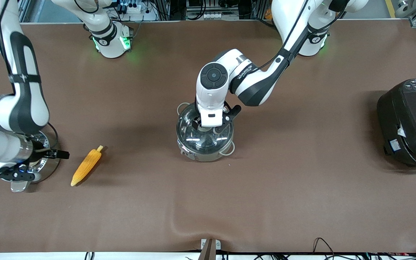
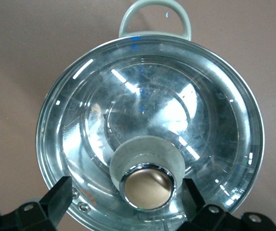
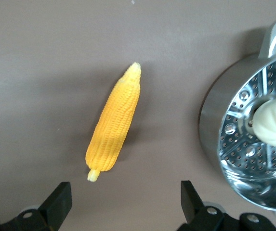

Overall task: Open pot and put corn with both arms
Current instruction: 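Grasp the lid knob with the left gripper while the right gripper reaches the corn, then lift the glass lid with the left gripper while the right gripper grasps the corn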

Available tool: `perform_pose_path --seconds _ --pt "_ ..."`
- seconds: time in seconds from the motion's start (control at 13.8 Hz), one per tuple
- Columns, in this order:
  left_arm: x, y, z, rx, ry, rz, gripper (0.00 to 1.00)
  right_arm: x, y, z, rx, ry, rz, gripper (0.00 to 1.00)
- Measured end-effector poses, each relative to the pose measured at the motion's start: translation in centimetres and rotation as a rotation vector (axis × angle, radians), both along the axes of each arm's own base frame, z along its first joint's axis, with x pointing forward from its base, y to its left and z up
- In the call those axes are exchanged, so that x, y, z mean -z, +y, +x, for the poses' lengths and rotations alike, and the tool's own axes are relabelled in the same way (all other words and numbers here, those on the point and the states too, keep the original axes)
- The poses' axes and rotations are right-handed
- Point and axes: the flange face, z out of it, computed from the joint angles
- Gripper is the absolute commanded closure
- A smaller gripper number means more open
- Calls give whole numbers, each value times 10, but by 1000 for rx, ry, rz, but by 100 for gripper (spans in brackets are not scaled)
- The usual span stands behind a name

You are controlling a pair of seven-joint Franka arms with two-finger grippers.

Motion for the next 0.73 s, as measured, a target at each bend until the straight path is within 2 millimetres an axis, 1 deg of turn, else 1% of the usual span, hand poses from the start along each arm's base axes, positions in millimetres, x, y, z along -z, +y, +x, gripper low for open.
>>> perform_pose_path --seconds 0.15,0.22,0.29,0.36,0.44,0.51,0.58,0.73 --pt "1 -1 1 -2 -6 -6 12 35 1 -1 76 51 -10 0" --pt "3 -1 2 -3 -7 -7 17 56 2 -2 99 81 -14 0" --pt "6 -1 2 -4 -6 -7 19 79 2 -3 119 111 -19 0" --pt "8 0 3 -5 -6 -6 25 97 2 -4 133 130 -24 0" --pt "10 1 5 -8 -7 -5 31 110 2 -3 151 141 -27 0" --pt "11 2 7 -12 -10 -3 35 116 3 -2 164 145 -29 0" --pt "12 3 8 -14 -12 -2 41 118 4 -1 174 141 -26 0" --pt "13 2 9 -16 -18 -6 73 119 6 3 183 116 -17 0"
